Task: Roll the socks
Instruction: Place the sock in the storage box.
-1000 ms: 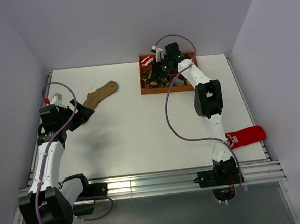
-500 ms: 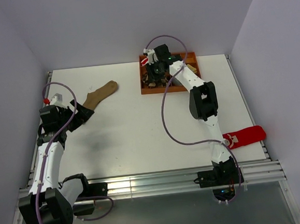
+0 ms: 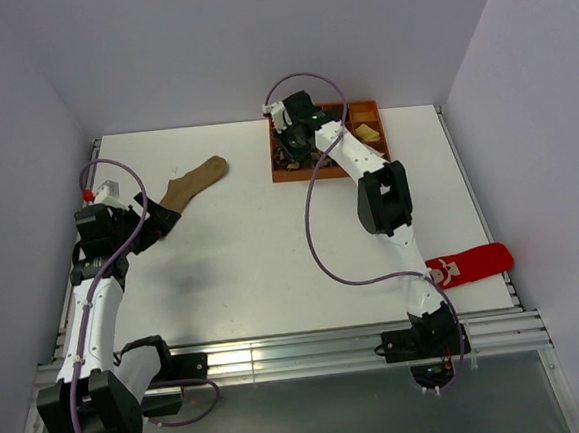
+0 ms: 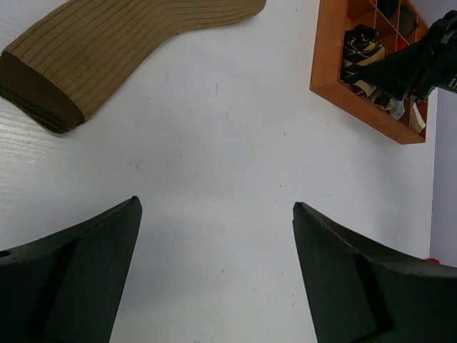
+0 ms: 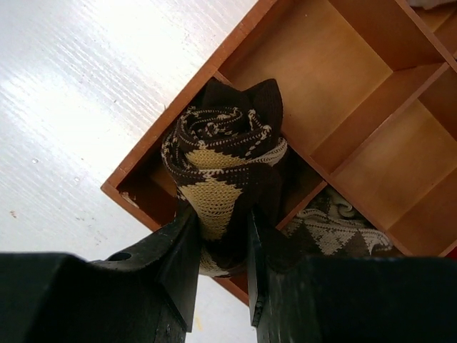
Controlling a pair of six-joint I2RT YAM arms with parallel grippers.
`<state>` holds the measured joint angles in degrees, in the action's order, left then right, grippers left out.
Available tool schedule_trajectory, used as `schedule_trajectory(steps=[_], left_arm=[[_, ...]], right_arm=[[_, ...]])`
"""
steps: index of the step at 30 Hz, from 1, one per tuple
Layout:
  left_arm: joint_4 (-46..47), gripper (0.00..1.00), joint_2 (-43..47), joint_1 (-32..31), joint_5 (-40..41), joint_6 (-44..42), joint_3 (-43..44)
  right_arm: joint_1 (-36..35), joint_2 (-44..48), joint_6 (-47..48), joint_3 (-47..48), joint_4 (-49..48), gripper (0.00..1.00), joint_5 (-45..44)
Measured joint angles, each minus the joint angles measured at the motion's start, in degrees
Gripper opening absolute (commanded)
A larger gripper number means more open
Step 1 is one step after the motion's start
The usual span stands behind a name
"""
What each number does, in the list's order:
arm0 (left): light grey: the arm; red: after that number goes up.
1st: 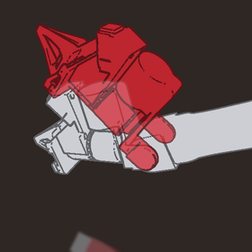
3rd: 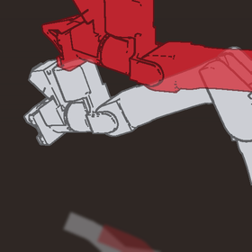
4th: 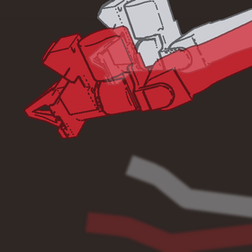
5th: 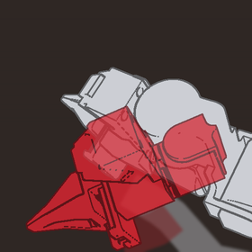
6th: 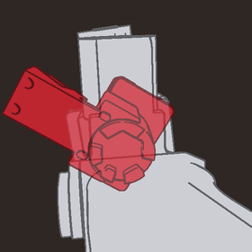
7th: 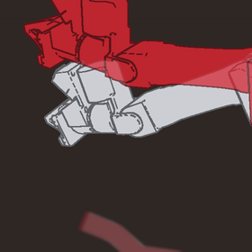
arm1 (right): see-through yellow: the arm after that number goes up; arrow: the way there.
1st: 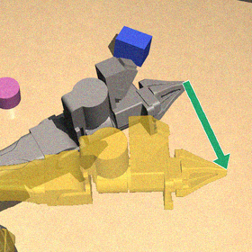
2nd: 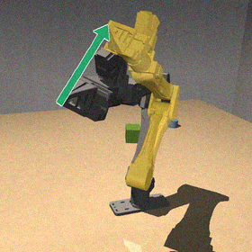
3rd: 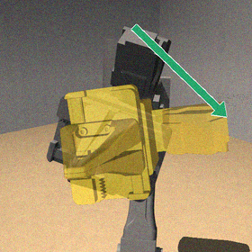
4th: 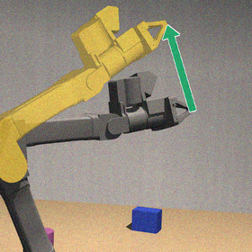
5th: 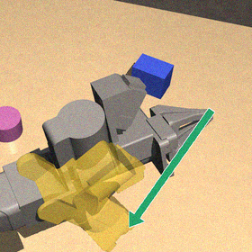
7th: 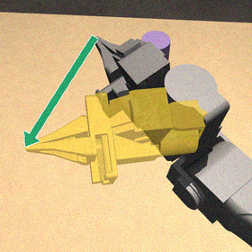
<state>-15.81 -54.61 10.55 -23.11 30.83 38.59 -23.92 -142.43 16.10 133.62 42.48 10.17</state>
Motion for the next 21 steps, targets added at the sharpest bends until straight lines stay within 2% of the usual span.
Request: schedule_trajectory(steps=[4, 11, 19, 21], left_arm=[[0.0, 0.92, 0.2, 0.0, 0.0, -0.1, 0.0], [-0.1, 0.92, 0.6, 0.0, 0.0, -0.2, 0.0], [-0.3, 0.92, 1.2, 0.0, 0.0, -0.2, 0.0], [-0.4, 0.92, 1.2, 0.0, 0.0, -0.2, 0.0]], right_arm=[[-1.2, -1.2, 3.3, 1.2, 1.1, 0.00, -1.9], [-4.9, -3.3, 9.4, 2.4, 1.9, 0.02, -10.6], [-5.9, -2.4, 10.4, -0.5, -1.0, 0.43, -14.3], [-5.9, -2.0, 10.4, -1.4, -1.9, 0.47, -14.2]])
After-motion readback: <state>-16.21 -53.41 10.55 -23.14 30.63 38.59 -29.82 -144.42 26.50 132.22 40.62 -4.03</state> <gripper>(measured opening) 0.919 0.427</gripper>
